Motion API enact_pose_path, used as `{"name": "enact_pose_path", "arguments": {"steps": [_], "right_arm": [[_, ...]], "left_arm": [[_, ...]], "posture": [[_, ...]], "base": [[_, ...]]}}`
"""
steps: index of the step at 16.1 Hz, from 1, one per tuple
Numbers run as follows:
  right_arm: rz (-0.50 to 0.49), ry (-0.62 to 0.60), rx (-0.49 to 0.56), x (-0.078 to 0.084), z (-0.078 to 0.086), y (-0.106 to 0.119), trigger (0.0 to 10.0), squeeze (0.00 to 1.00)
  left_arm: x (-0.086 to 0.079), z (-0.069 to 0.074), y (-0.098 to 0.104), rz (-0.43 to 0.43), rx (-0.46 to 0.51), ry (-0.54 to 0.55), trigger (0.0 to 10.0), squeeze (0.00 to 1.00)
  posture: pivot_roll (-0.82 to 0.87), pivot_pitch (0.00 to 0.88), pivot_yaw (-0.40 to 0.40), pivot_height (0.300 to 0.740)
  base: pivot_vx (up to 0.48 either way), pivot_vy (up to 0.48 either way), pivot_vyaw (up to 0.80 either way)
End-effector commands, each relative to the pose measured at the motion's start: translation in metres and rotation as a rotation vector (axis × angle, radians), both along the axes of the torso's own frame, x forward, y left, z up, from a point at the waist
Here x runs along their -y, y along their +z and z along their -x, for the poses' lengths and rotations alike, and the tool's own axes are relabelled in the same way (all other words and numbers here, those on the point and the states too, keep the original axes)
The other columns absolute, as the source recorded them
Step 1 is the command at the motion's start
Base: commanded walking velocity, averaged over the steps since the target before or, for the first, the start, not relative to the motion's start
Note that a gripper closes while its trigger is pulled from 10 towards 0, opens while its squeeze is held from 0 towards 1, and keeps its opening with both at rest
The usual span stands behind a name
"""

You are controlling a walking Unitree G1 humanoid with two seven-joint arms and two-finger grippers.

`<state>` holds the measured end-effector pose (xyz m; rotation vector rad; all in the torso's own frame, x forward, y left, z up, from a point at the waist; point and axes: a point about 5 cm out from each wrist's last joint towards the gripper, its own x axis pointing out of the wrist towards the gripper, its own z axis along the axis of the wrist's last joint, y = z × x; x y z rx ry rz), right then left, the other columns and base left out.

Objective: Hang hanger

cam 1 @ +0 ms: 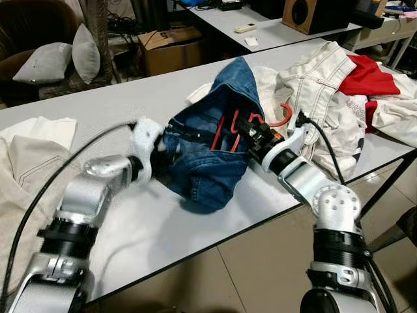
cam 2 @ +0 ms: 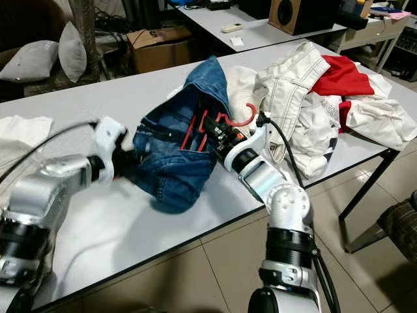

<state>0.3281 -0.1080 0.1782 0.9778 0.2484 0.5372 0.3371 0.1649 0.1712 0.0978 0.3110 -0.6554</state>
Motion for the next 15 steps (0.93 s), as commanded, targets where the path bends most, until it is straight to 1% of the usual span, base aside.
{"name": "enact_pose_path", "arguments": {"steps": [1,2,4,5,6,8,10,11,13,14,15], "right_arm": [[-0.006,0.001,0.017,0.002,0.002,0.007,10.0,0.0],[0.011,-0.008,0.013,0.004,0.003,0.007,10.0,0.0],[0.037,-0.028,0.016,0.01,0.003,0.011,10.0,0.0],[0.052,-0.048,0.033,0.014,0.003,0.017,10.0,0.0],[0.075,-0.052,0.047,0.018,0.004,0.024,10.0,0.0],[0.112,-0.039,0.064,0.021,0.006,0.03,10.0,0.0],[0.143,-0.006,0.094,0.022,0.008,0.037,10.0,0.0],[0.152,0.014,0.109,0.023,0.01,0.041,10.0,0.0],[0.152,0.041,0.116,0.024,0.012,0.046,10.0,0.0],[0.151,0.047,0.116,0.025,0.014,0.047,10.0,0.0],[0.151,0.049,0.119,0.027,0.017,0.049,10.0,0.0]], "left_arm": [[-0.004,-0.003,0.017,0.027,0.062,0.004,10.0,1.0],[-0.007,-0.003,0.021,0.027,0.072,-0.006,10.0,1.0],[-0.017,0.001,0.022,0.016,0.066,-0.02,10.0,1.0],[-0.025,0.007,0.02,-0.002,0.055,-0.033,10.0,1.0],[-0.035,0.014,0.018,-0.003,0.038,-0.023,10.0,1.0],[-0.044,0.018,0.015,-0.002,0.025,-0.005,10.0,1.0],[-0.054,0.023,0.011,-0.021,0.013,0.012,10.0,1.0],[-0.057,0.026,0.009,-0.019,0.005,0.01,10.0,0.0],[-0.06,0.034,0.009,0.007,-0.002,-0.012,10.0,0.0],[-0.06,0.038,0.011,0.038,-0.004,-0.031,10.0,0.0],[-0.061,0.045,0.016,0.078,-0.022,-0.085,10.0,1.0]], "posture": [[-0.04,0.0,0.073,0.74],[-0.04,0.0,0.074,0.74],[-0.04,0.0,0.077,0.74],[-0.04,0.0,0.079,0.74],[-0.05,0.0,0.075,0.74],[-0.04,0.0,0.066,0.74],[-0.03,0.0,0.053,0.74],[-0.02,0.0,0.05,0.74],[-0.02,0.0,0.053,0.74],[-0.02,0.0,0.057,0.74],[-0.03,0.0,0.067,0.74]], "base": [[0.0,0.0,0.0],[0.0,0.0,0.0],[0.0,0.0,0.0],[0.0,0.0,0.0],[0.0,0.0,0.0],[0.0,0.0,0.0],[0.0,0.0,0.0],[0.0,0.0,0.0],[0.0,0.0,0.0],[0.0,0.0,0.0],[0.0,0.0,0.0]]}}
